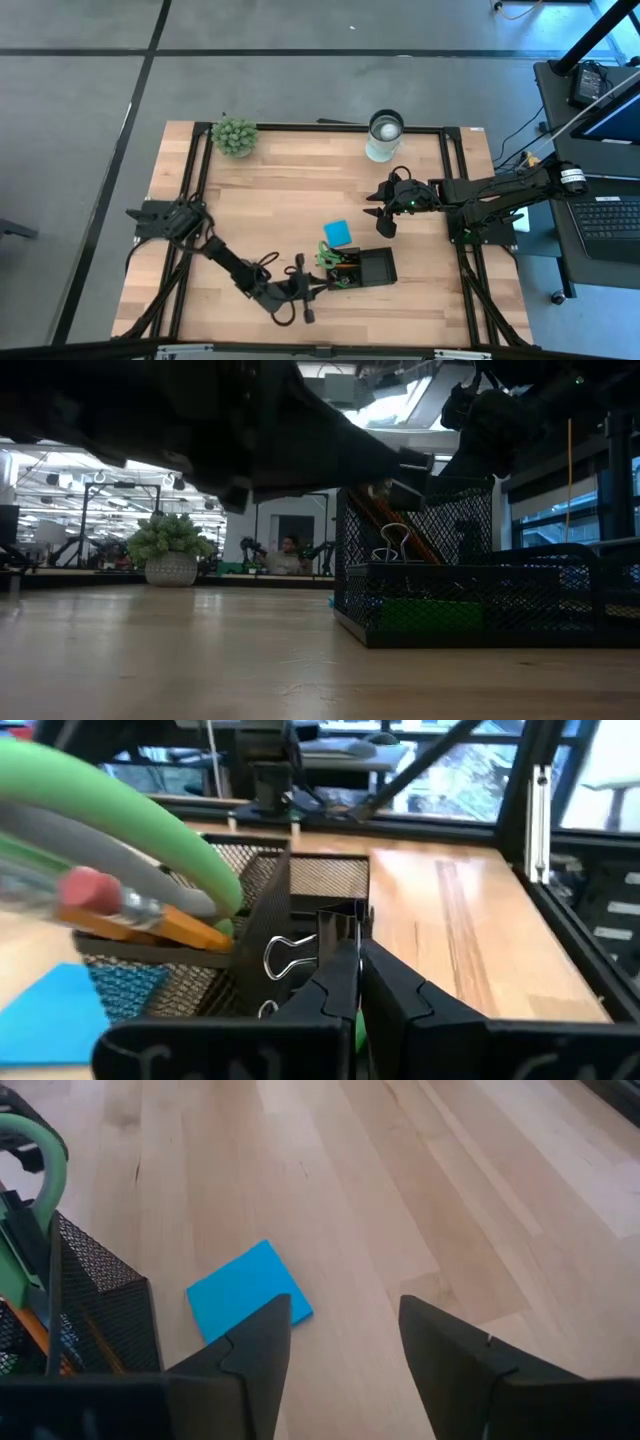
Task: Pick and place office supplies into organizer
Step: Put the binder clip into the bottom left slot of the desk organizer
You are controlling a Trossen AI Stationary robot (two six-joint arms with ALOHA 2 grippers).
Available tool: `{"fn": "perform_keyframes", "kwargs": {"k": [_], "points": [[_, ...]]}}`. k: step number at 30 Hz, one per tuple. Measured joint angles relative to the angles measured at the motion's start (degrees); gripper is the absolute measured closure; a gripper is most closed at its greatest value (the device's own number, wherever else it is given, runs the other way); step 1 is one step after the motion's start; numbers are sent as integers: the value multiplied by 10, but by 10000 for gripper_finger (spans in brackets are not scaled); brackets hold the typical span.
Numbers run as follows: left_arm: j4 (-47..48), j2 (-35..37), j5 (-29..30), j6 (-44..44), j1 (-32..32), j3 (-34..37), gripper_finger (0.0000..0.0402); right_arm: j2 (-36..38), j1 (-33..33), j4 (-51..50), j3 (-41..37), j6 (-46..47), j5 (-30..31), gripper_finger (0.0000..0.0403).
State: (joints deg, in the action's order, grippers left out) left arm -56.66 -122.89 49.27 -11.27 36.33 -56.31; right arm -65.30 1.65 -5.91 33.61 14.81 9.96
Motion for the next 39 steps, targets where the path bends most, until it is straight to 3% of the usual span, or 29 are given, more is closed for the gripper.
{"fn": "perform_keyframes", "kwargs": {"k": [7,19,27,39], "points": [[12,0,-84,-29,-6,0,398,0,0,0,0,-1,0,214],[97,0,-4,-72,-4,0,398,0,0,0,0,-1,0,214],[103,0,-72,-77,-22,0,398,0,0,0,0,-2,0,214],[125,1,-83,-81,-28,0,397,0,0,0,0,-3,0,214]]}}
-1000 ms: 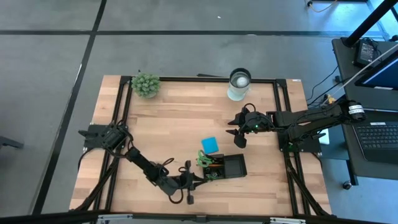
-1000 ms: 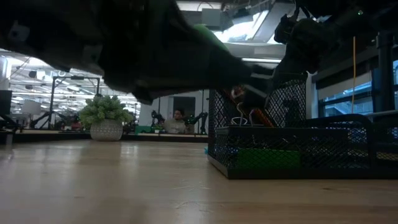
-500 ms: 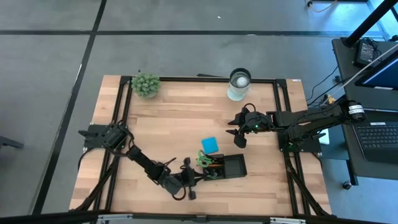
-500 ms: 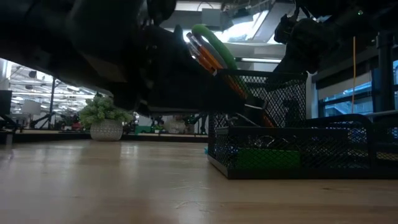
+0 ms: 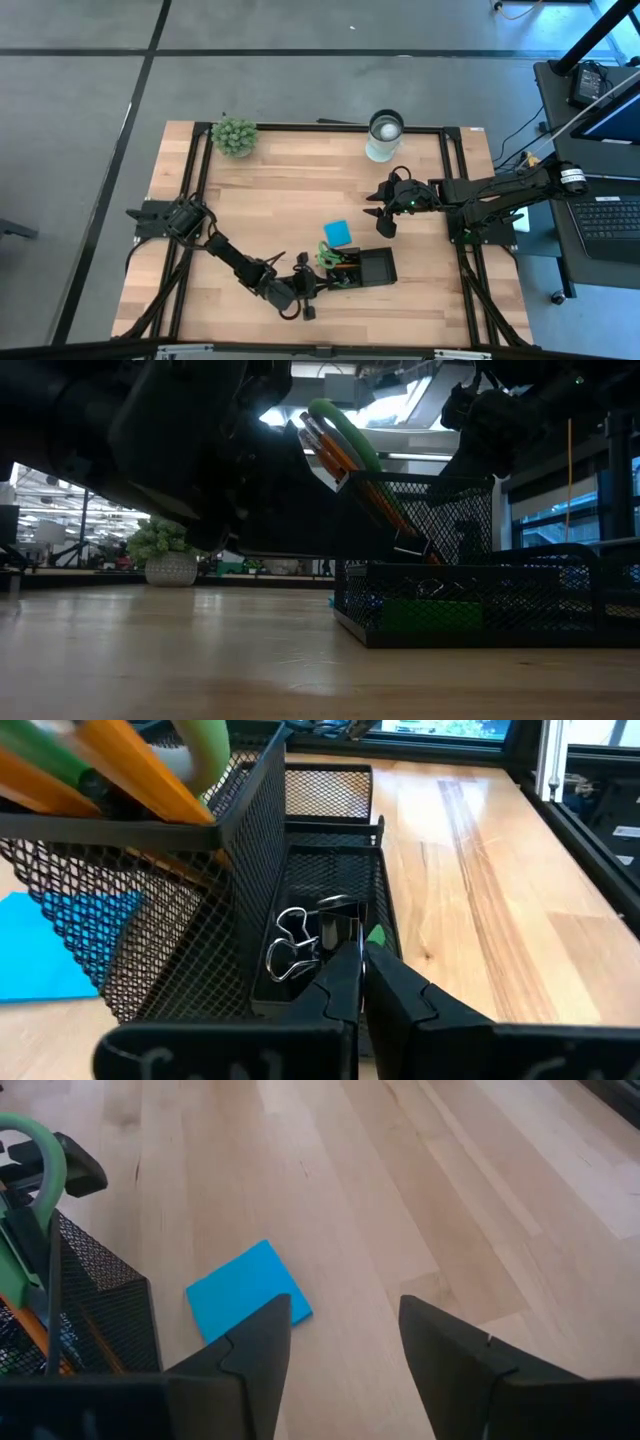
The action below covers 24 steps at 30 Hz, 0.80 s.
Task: Pick and place office supplies into organizer
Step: Put the binder clip into the bottom left slot of the desk organizer, then put the sticky note into the right slot of the desk organizer
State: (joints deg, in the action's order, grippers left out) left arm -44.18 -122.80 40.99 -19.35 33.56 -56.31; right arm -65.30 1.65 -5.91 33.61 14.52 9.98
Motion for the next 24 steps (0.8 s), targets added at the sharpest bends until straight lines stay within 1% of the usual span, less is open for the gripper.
{"fn": "perform_keyframes", "kwargs": {"k": [5,16,24], "points": [[3,0,0,0,0,0,380,0,0,0,0,-2,0,214],[11,1,-1,1,0,0,316,0,0,0,0,-2,0,214],[13,2,-1,0,0,0,285,0,0,0,0,-2,0,214]]}}
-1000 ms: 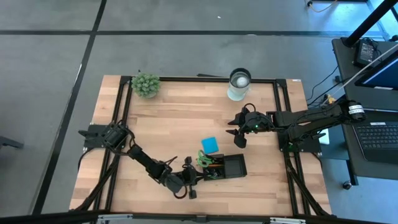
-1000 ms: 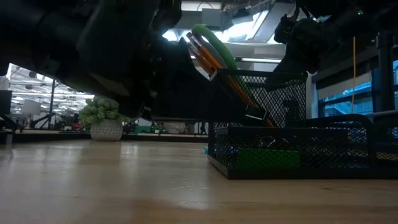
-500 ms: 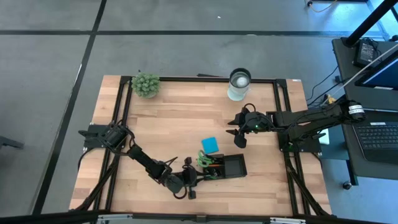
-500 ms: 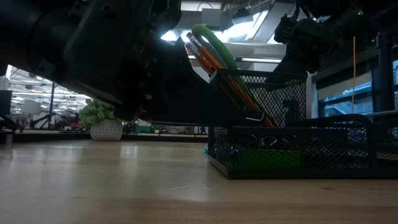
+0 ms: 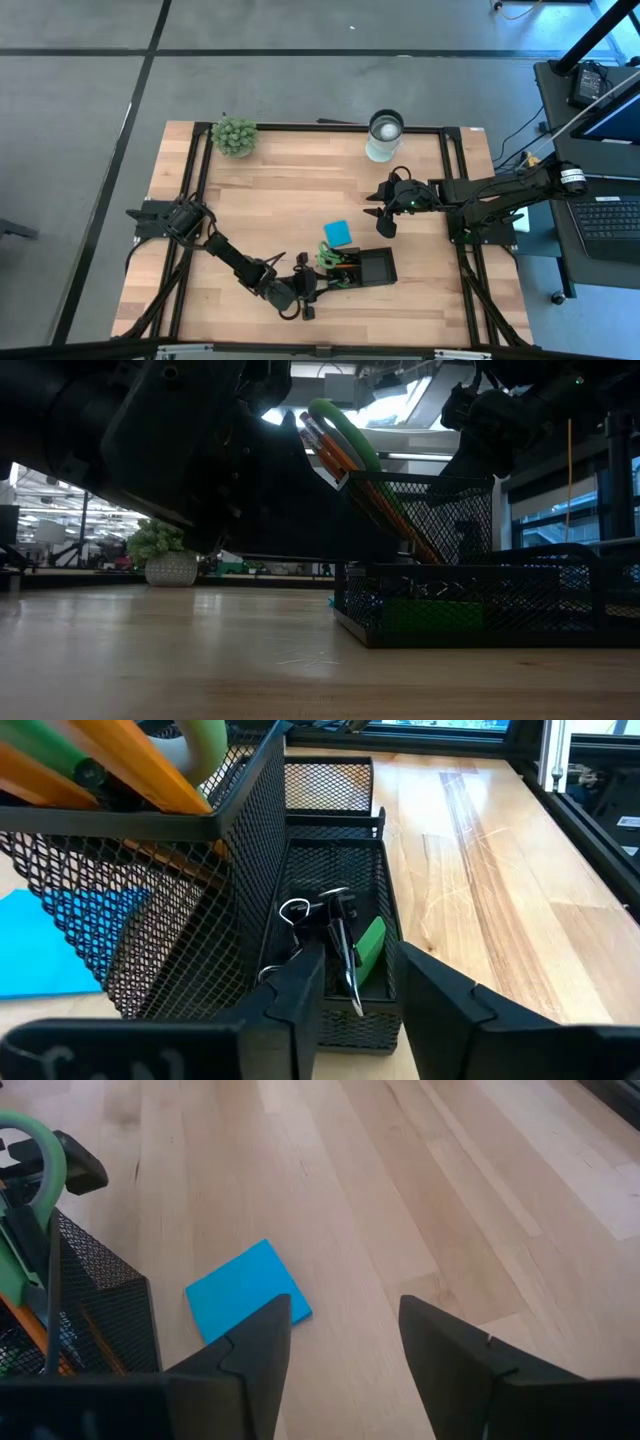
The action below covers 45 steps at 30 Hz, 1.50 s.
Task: Pick and place office supplies into organizer
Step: Put the sticky note into the right slot of the desk organizer
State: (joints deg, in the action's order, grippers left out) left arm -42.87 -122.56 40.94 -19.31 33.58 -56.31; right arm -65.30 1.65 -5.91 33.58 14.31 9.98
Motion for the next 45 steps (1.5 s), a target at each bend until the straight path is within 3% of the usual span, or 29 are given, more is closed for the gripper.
{"fn": "perform_keyframes", "kwargs": {"k": [5,10,22,27,39,45], "points": [[28,16,0,21,2,1,275,0,0,0,0,0,0,214],[132,70,1,12,2,1,272,0,0,0,0,0,0,214],[412,226,-33,-144,2,1,272,0,0,0,0,0,0,214],[526,268,-47,-204,-36,0,272,0,0,7,0,22,0,214],[602,270,-140,-68,-160,0,272,0,0,15,0,-28,0,214],[569,270,-164,68,-206,0,272,0,0,2,0,-42,0,214]]}}
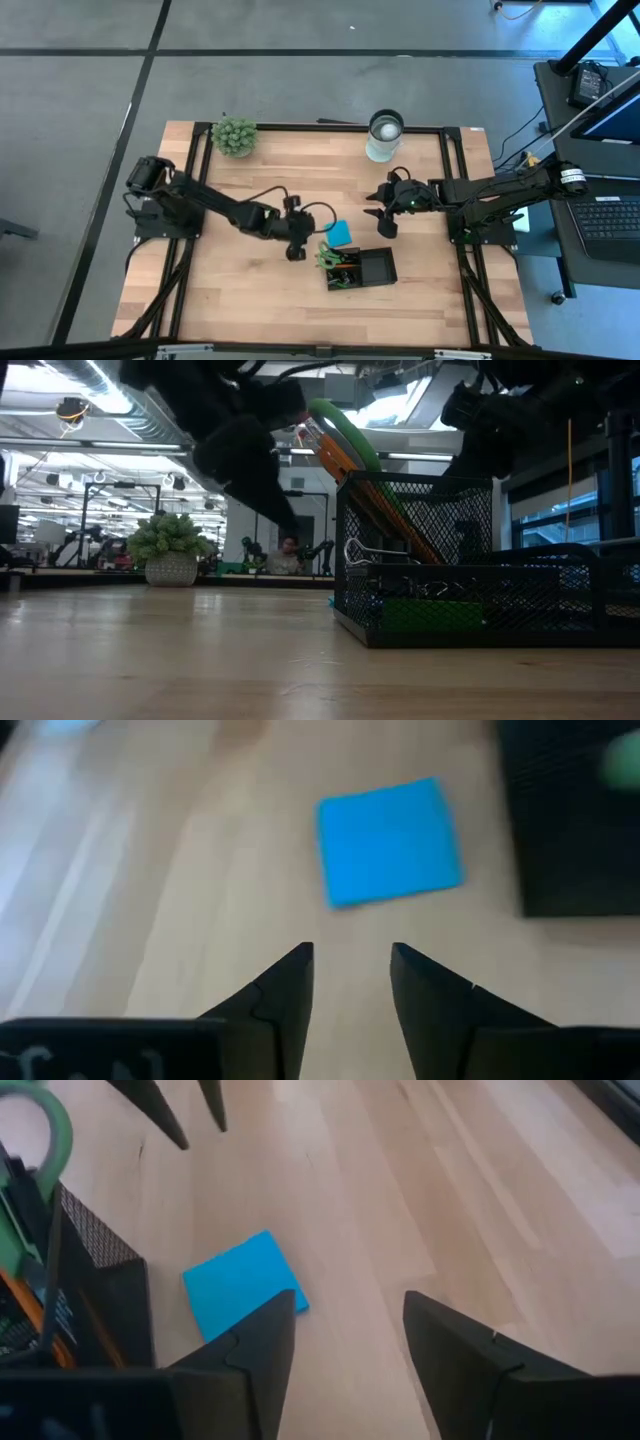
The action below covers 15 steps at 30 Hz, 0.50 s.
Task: Pick and place office supplies into organizer
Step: Put the sticky note into the right slot of the desk organizer
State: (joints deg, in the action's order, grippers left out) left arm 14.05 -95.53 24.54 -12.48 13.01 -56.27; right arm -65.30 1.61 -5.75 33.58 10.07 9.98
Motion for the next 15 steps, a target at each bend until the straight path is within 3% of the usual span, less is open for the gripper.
{"fn": "perform_keyframes", "kwargs": {"k": [4,15], "points": [[-37,0,-94,112,-30,0,272,0,0,-4,0,-18,0,214],[-83,-1,-219,366,-129,10,290,0,-7,-3,0,-44,9,214]]}}
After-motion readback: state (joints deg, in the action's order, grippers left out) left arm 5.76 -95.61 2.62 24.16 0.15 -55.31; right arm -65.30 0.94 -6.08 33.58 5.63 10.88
